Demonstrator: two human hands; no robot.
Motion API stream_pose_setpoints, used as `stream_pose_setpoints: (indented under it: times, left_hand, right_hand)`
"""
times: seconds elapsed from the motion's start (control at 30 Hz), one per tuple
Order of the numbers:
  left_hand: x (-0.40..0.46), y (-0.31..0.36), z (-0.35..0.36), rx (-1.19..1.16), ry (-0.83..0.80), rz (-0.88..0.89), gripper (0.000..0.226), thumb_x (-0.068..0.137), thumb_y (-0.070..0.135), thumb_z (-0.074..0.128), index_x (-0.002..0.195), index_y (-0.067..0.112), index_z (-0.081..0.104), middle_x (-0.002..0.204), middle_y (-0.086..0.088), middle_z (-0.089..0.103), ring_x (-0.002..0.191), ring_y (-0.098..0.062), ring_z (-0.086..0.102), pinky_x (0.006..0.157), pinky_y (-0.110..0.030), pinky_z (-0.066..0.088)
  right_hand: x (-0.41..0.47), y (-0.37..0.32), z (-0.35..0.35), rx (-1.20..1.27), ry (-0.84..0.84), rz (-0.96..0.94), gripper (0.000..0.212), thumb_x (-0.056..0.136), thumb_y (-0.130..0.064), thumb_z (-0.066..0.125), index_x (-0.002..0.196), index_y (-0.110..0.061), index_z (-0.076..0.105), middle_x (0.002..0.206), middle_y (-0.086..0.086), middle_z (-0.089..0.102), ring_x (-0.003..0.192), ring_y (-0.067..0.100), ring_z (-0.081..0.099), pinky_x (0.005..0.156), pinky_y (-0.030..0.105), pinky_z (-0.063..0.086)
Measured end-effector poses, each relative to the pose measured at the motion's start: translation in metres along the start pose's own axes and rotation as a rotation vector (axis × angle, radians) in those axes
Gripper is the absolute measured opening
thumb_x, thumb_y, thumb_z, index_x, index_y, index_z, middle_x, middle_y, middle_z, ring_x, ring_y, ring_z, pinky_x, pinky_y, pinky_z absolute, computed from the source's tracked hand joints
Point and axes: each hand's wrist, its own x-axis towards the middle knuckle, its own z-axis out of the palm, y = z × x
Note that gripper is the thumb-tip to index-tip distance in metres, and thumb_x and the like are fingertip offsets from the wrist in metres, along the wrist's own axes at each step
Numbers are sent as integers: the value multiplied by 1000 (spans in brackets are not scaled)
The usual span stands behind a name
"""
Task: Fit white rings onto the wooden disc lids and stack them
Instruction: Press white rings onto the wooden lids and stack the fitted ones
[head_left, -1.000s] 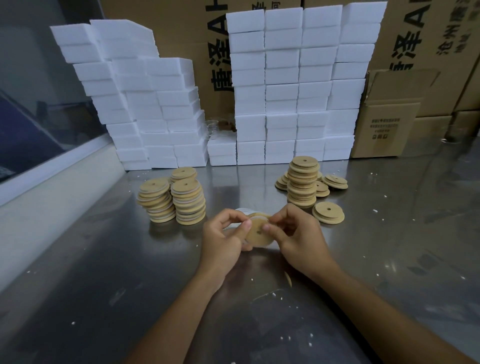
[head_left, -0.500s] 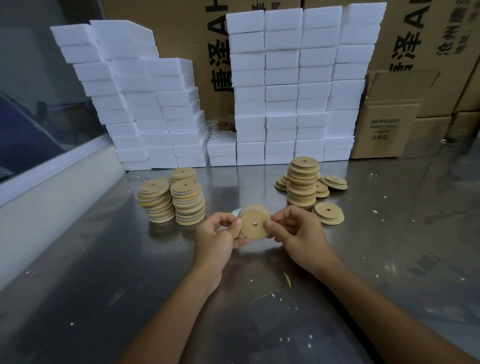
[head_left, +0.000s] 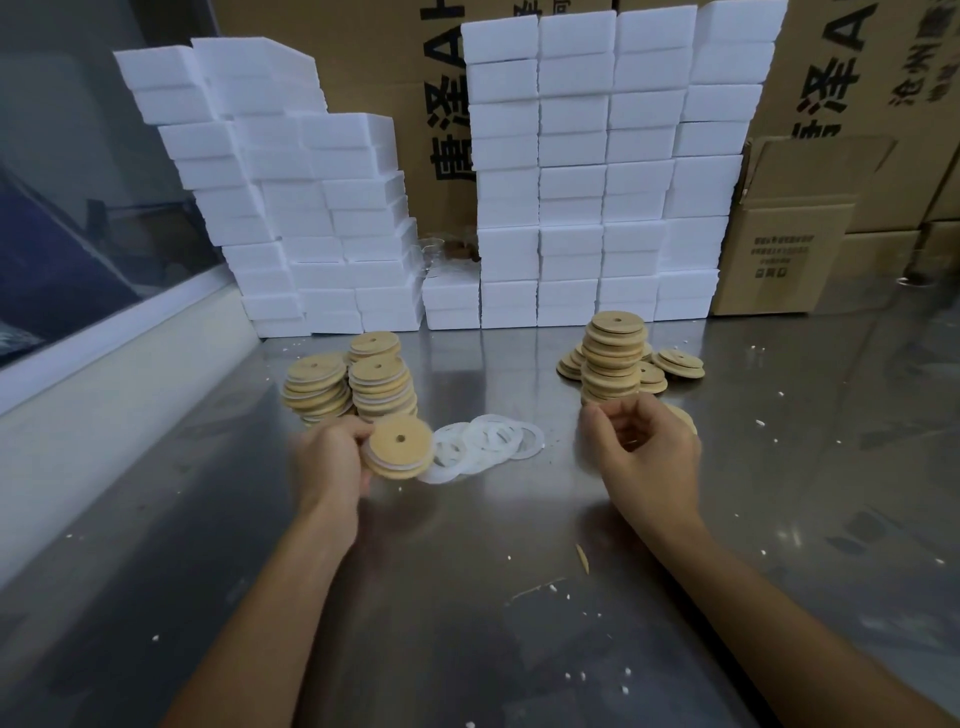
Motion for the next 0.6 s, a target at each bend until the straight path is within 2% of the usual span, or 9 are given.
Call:
stream_pose_setpoints:
  times: [0.07,0.13,0.2,0.27,0.33,0.4,0.53,0.6]
  left_hand:
    - [8,0,-7,70,148,15,14,72,5,61,59,9,58,52,-4,56,48,-21,50,46,-23,37]
    - [12,-2,-12,158,224,30,10,72,8,60,62,6,59,60,-10,55,56,-24,51,51,-29,38]
    - [14,-5,-16,267,262,70,11,71,11,57,60,9,55,57,-7,49,52,-24,45,49,-27,34]
    - [14,-7,-19,383,281,115,11,66,17,53,56,12,50,57,-7,50,54,-28,47,52,-30,38]
    - [14,-8,-21,472,315,127,12,66,20,53,61,10,56,69,-8,63,68,-34,60,63,-37,51]
    - [14,-8,-22,543,345,143,7,69,20,57,68,17,62,81,-9,68,80,-36,63,73,-44,56]
    - [12,-10,-22,675,373,210,7,78,16,62,77,22,65,97,-13,68,95,-41,62,80,-46,50]
    - [10,-13,-19,726,347,305,8,80,15,61,78,22,63,94,-15,68,93,-42,61,76,-43,48]
  right_hand:
    - [3,1,-3,-33,38,0,9,88,-13,73,80,-10,69,67,-11,64,65,-3,59,61,3,42]
    - [5,2,-6,-76,60,-1,9,88,-15,72,80,-12,69,71,-10,66,70,3,62,65,7,42]
    - [8,4,-9,-182,80,-34,6,88,-16,70,83,-14,68,80,-7,69,82,13,62,79,24,43]
    - [10,7,-11,-356,80,-45,4,88,-17,68,92,-16,68,98,-3,68,102,21,56,92,39,35]
    - [11,11,-14,-499,21,17,17,88,-22,66,105,-19,66,119,0,62,121,25,46,101,42,28]
    - [13,14,-17,-590,-60,85,32,87,-27,65,118,-22,61,134,2,54,134,25,35,109,45,23]
    - [17,17,-19,-658,-237,239,53,87,-33,64,136,-20,49,154,6,36,149,27,17,117,51,16]
    - [18,18,-20,-695,-290,265,54,86,-36,65,136,-21,50,150,5,40,145,27,25,115,52,20]
